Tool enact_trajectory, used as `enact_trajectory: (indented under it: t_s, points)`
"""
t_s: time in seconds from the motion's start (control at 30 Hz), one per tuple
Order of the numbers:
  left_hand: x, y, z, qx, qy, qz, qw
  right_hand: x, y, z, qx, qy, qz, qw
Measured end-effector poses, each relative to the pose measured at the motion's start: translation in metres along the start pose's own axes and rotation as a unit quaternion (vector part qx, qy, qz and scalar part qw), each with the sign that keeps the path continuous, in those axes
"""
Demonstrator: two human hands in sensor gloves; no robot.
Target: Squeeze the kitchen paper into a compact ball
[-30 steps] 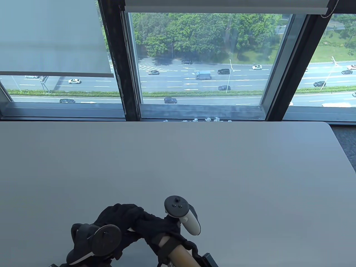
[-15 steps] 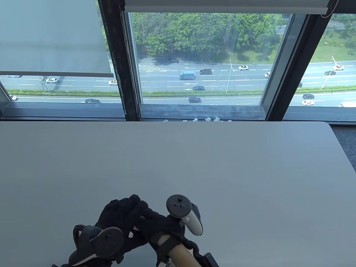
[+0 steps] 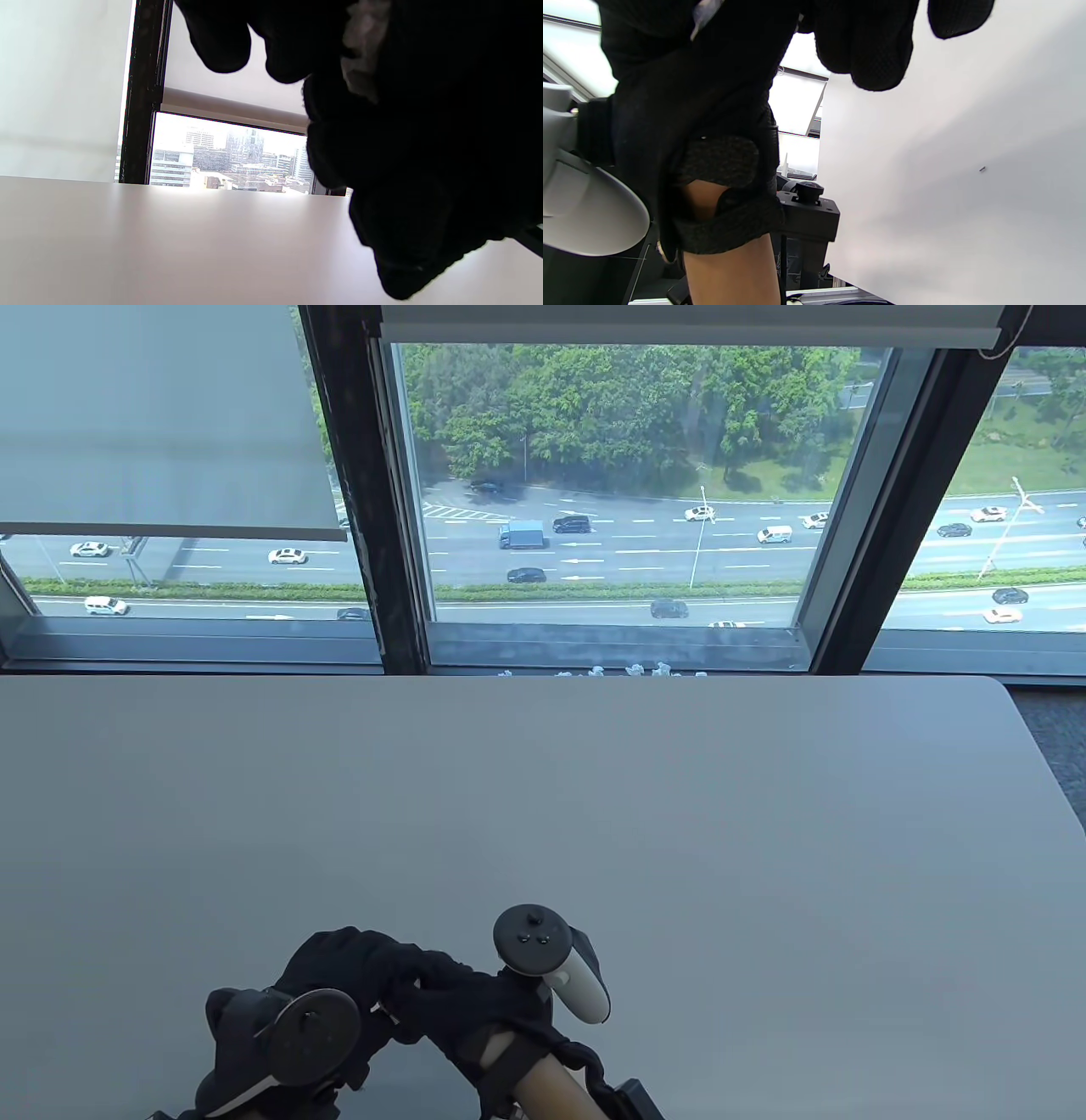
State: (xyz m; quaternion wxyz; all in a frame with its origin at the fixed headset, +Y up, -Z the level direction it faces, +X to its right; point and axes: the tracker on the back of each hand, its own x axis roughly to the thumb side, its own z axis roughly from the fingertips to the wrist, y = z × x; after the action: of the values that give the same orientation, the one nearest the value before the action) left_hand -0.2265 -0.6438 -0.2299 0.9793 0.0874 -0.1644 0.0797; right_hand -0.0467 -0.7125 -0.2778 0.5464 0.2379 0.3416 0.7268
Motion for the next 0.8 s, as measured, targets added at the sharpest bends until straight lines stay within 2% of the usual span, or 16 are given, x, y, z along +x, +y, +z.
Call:
enact_trajectory:
  t_s: [0.13,0.2,0.27,0.37,0.53,0.63,0.8]
  points:
    - [0.002,-0.007,0.0,-0.02,-0.016,-0.001,1.0,0.001,-0.005,0.002,-0.032,0.004,0.005,0.999]
    - [0.004,-0.01,0.0,-0.036,-0.027,0.008,0.999,0.002,-0.013,0.004,-0.036,-0.012,-0.019,0.999]
    - [0.006,-0.009,0.002,-0.026,-0.027,0.003,0.999,0.002,-0.016,0.006,-0.039,-0.022,-0.03,0.999]
    - [0.005,-0.005,0.001,-0.011,-0.015,0.009,1.0,0.005,-0.01,0.003,-0.003,-0.039,-0.016,0.999]
    - [-0.006,0.004,0.0,0.004,0.008,0.031,0.999,0.002,-0.001,0.0,0.02,-0.021,-0.03,0.999]
    - [-0.006,0.003,-0.001,0.002,0.007,0.025,1.0,0.001,-0.003,0.001,-0.004,-0.009,-0.002,1.0]
    - [0.001,-0.014,-0.003,-0.041,-0.008,-0.003,0.999,-0.002,-0.008,0.002,-0.047,0.011,0.002,0.999]
